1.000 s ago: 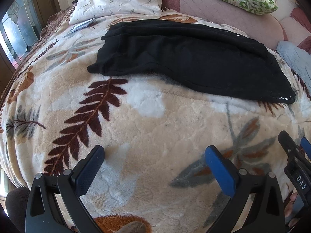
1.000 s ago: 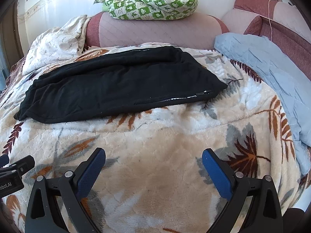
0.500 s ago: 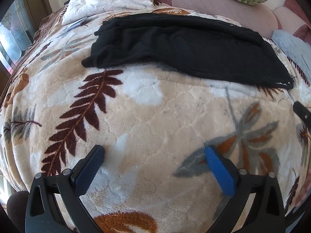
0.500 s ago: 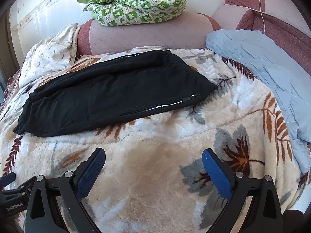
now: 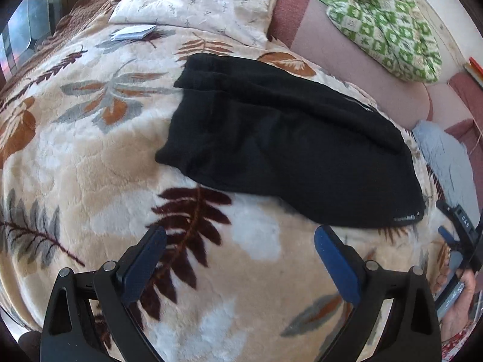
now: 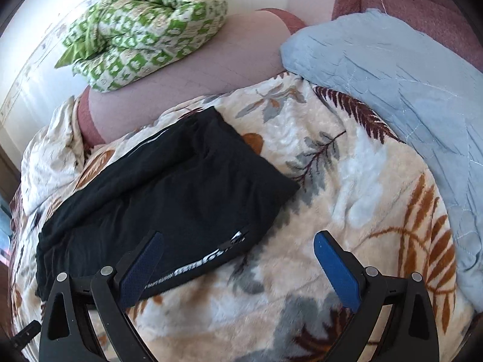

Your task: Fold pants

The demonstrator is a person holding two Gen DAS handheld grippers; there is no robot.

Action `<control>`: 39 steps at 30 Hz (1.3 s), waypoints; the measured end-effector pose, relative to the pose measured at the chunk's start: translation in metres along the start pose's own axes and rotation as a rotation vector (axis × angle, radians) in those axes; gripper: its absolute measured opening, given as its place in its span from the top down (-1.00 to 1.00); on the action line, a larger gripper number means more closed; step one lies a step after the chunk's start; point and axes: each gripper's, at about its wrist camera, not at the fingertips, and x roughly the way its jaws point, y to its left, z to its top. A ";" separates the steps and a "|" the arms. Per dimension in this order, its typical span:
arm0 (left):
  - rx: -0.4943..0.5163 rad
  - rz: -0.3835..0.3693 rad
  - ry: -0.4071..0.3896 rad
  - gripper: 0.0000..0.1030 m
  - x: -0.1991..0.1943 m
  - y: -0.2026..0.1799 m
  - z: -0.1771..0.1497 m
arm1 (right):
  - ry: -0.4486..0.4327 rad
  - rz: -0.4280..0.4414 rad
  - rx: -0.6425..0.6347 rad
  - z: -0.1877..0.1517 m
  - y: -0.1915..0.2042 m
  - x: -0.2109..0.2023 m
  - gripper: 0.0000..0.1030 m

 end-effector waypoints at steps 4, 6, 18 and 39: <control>-0.100 -0.043 0.014 -0.92 0.019 0.030 0.018 | 0.050 0.022 0.125 0.014 -0.023 0.030 -0.97; -0.114 -0.065 -0.010 -0.92 0.020 0.034 0.025 | 0.063 0.030 0.159 0.016 -0.029 0.043 -0.97; -0.051 0.070 -0.021 0.60 0.042 0.017 0.048 | 0.099 0.077 0.132 0.024 -0.013 0.082 -0.37; -0.101 -0.016 -0.097 0.77 -0.038 0.028 0.026 | 0.085 0.204 0.181 0.013 -0.014 -0.003 0.72</control>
